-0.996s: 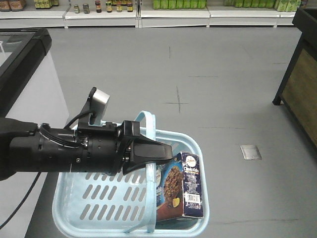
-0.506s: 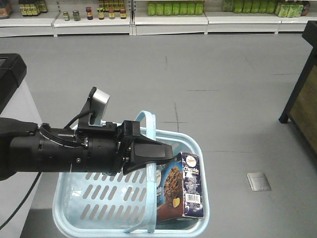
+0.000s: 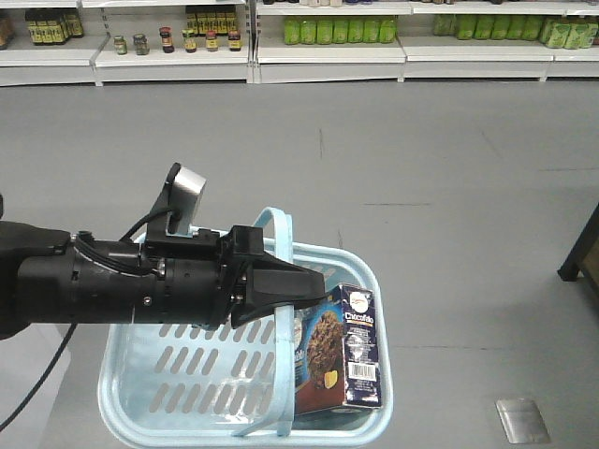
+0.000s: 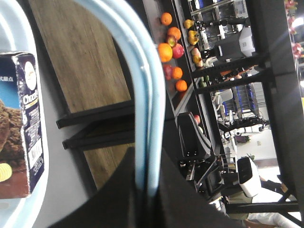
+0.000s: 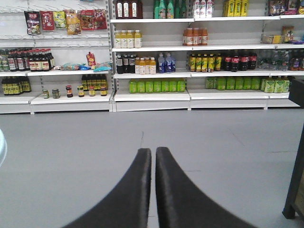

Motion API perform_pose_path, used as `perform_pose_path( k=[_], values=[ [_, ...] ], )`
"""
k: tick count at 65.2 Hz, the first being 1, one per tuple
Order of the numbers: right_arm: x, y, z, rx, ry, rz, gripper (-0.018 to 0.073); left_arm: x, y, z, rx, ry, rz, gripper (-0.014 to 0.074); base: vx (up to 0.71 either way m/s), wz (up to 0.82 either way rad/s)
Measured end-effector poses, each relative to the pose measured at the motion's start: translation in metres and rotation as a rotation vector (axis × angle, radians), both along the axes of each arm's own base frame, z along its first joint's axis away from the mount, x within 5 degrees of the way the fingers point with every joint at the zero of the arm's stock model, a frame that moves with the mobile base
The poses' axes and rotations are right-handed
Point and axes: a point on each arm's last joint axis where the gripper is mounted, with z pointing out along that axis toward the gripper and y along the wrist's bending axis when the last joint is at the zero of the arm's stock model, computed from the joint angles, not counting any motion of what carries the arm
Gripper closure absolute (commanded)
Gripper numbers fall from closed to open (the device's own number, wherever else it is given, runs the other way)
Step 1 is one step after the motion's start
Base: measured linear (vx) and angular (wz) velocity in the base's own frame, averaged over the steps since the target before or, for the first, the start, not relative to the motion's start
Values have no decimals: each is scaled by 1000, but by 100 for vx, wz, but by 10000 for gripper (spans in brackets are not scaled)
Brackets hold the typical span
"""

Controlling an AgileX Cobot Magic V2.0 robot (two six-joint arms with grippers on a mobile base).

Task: Left arm holds basket, right arm returns cookies
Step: 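Drive forward toward the drink shelves holding the basket in the left gripper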

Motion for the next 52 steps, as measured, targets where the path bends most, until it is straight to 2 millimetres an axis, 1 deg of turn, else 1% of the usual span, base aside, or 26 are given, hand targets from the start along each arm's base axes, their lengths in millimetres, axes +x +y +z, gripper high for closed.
perform_pose_path(
  k=[52],
  values=[
    [0,0,0,0,0,0,570,0,0,0,0,0,-1,599,48,0]
  ],
)
